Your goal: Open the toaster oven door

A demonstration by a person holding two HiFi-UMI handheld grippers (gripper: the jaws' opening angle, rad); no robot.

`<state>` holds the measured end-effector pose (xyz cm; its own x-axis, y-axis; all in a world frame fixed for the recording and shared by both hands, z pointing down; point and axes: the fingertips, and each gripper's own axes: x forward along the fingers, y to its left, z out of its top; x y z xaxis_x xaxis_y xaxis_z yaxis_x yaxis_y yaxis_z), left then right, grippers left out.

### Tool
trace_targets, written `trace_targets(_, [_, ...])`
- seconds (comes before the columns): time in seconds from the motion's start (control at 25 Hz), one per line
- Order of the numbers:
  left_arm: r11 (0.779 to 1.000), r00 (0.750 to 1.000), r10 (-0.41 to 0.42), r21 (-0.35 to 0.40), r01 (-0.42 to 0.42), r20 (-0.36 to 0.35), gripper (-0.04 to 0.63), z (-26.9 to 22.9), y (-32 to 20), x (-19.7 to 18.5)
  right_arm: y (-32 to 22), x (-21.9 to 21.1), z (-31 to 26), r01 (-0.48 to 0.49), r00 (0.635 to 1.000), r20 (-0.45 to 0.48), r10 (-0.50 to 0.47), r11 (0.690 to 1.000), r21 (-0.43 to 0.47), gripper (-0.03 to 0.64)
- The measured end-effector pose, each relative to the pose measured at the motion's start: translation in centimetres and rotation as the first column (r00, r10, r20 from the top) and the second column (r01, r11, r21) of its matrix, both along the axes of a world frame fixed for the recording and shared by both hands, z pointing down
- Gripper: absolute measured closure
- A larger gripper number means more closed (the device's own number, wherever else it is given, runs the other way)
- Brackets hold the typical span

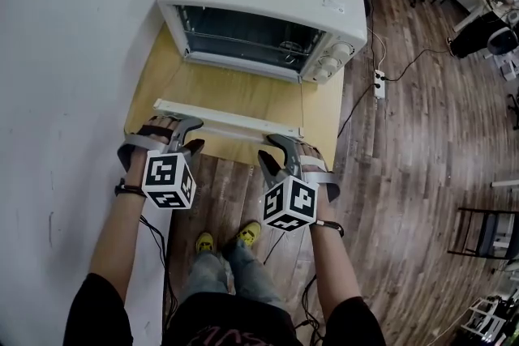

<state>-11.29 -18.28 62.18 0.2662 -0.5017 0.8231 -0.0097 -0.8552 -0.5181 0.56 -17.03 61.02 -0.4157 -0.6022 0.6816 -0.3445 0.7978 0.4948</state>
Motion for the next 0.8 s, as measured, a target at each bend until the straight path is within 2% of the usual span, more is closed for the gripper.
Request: trace_targets(0.8, [0.999,1.0,0.028,0.044,-0.028,0.002,0.39,3.6,1.5,-0.4,1.5,-0.6,3.6,-0.012,1.0,-0.017,0.012,1.0,0.003,0.431])
